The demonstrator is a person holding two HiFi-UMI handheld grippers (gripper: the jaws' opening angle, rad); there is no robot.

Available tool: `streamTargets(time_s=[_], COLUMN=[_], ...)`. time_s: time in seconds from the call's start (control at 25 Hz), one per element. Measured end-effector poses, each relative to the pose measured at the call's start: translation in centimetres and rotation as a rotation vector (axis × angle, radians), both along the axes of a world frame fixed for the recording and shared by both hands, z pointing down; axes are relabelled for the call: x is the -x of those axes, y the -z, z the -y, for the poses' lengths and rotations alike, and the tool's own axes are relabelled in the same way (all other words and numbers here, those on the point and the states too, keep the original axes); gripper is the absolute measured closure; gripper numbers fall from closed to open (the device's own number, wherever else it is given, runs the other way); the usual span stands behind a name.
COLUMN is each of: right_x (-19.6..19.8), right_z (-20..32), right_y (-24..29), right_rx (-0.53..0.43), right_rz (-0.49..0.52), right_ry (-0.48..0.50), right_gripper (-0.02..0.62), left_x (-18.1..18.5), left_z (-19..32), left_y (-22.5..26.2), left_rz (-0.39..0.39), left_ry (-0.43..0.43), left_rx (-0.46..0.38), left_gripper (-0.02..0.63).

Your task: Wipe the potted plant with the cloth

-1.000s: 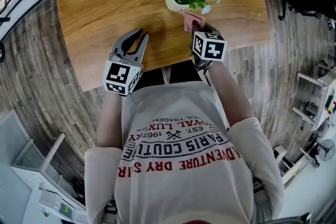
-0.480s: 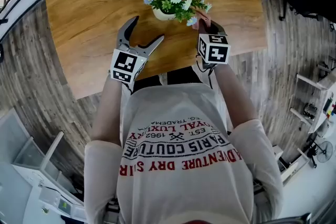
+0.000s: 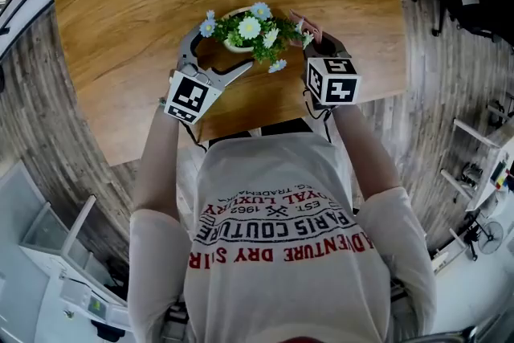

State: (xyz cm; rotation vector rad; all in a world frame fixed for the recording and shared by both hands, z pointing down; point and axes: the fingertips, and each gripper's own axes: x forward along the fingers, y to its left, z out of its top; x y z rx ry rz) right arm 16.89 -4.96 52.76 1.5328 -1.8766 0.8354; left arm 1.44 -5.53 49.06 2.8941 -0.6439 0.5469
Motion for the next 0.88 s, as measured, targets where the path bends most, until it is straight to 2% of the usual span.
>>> streamTargets(time_s=[0.2,0.56,0.68,0.88], right_x=[0.1,0.2,0.2,-0.1], right_z=[1.6,3.0,3.0,2.7], right_y=[-0.5,-1.6,-1.6,-1.7], right_rx=[0.015,0.043,0.046,0.049], right_rz=[0.046,0.049,0.047,0.053], right_ry=[0.005,0.036,0.038,0.027], right_gripper=[0.558,0.558,0.558,0.558], left_x=[-1.5,-4.0,-4.3,-4.6], left_z=[0.7,0.8,0.5,0.2], left_y=[-0.4,-0.9,-0.7,-0.4], left_rz=[0.002,0.030,0.018,0.010], left_ry=[-0.121,-0.339,-0.380,-0.391], left_rx=[-0.034,-0.040,-0.027,-0.019], left_gripper=[0.095,0.092,0.092,0.092])
